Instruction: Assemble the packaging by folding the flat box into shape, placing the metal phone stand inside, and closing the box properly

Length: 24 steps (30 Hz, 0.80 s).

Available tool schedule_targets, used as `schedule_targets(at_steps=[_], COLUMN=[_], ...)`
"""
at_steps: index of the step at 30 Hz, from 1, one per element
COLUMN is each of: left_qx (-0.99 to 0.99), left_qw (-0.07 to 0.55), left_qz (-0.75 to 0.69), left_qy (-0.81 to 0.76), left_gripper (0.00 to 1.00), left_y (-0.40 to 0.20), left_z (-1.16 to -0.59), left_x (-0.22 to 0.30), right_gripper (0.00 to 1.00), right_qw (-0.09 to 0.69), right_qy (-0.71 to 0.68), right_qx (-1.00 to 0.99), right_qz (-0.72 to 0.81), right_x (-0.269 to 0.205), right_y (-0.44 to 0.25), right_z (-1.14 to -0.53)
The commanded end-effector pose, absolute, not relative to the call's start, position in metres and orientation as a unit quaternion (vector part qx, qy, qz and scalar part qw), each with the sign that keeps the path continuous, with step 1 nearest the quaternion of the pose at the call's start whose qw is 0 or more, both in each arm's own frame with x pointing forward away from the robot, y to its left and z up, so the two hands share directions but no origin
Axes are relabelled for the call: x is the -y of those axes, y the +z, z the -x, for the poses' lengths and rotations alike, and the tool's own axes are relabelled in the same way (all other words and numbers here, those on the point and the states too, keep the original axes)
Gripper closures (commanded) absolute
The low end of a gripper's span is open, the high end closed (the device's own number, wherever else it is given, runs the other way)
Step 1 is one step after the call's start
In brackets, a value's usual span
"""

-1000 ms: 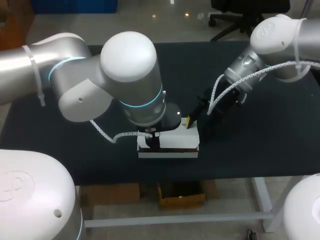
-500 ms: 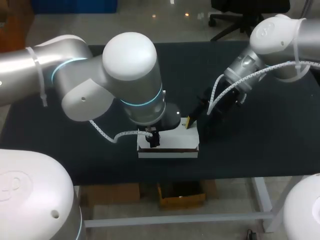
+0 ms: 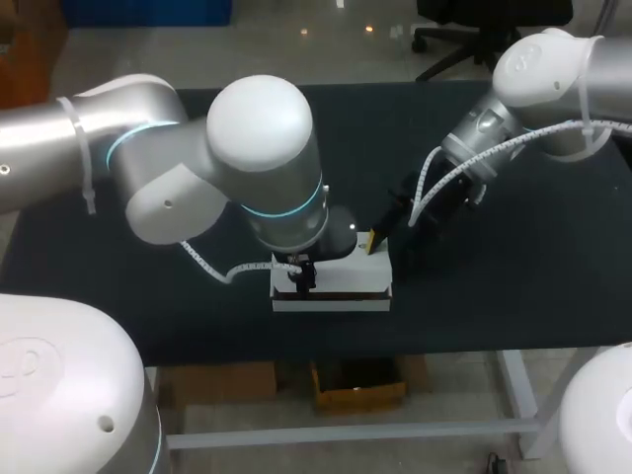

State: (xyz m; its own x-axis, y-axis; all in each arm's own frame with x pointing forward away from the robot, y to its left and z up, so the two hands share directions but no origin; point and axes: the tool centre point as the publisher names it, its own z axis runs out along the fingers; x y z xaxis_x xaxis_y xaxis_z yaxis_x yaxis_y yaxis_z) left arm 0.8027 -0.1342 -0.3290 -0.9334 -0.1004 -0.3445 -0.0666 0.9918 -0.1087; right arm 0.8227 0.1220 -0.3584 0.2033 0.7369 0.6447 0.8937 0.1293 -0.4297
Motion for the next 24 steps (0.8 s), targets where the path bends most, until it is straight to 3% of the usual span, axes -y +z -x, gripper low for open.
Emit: schedule_targets(at_steps=[1, 24], left_qx=[-0.980, -0.968], left_qw=[0.190, 0.242], left_qz=[0.044, 0.051], left_qy=[-0.044, -0.039], left_gripper=[0.42, 0.60], left_y=[-0.3345, -0.3395], left_z=[-0.8006, -0.8101], left_x=[0.1370, 0.1419], right_gripper=[0.58, 0.58], right_qw=[0.421, 0.421], right_qy=[-0.092, -0.092], right_qx=[0.625, 0.625], right_qz=[0.651, 0.651], right_x=[-0.1224, -0.1228], right_y=[-0.3585, -0.3583], right_z=[-0.8240, -0.8245])
